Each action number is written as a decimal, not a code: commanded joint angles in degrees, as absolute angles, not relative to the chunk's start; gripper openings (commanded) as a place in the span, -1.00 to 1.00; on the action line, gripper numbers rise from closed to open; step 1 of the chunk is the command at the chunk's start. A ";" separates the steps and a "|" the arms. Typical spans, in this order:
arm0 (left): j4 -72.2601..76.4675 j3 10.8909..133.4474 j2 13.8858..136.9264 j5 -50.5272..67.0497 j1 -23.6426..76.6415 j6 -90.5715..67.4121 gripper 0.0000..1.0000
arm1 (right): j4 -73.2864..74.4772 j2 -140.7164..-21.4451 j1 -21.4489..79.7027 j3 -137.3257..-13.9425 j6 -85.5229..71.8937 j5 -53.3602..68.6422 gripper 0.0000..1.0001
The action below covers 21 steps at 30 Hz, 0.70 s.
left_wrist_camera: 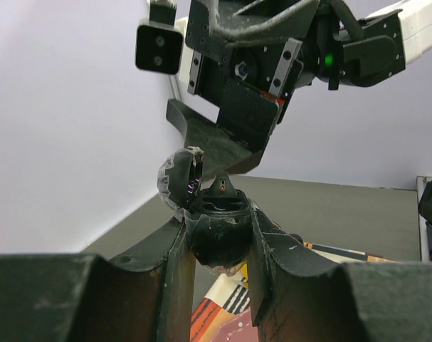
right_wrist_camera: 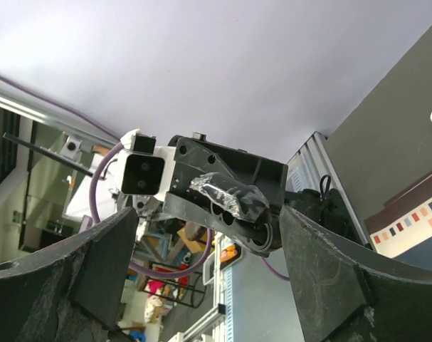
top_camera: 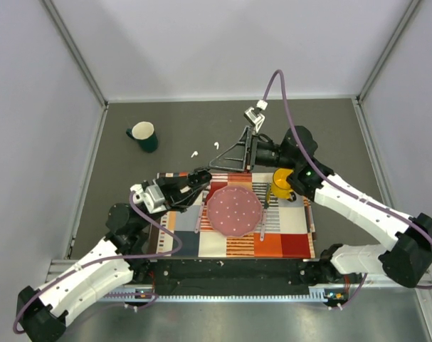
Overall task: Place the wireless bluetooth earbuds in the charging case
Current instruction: Adjust the earbud with the charging case.
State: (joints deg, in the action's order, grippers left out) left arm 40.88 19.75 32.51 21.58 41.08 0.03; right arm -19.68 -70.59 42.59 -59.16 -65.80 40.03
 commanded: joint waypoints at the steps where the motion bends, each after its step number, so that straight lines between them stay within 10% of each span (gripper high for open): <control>1: 45.44 22.59 33.05 20.74 41.31 1.67 -1.00 | -23.12 -72.24 42.71 -59.41 -69.87 42.19 0.63; 21: 46.32 22.59 35.07 19.16 41.31 2.99 -1.00 | -21.98 -75.94 45.00 -62.31 -70.58 46.05 0.48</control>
State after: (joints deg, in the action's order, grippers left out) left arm 42.61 20.58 34.89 20.60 41.08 1.93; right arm -20.49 -75.53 44.10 -59.16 -71.11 44.60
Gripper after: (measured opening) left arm 0.345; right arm 0.750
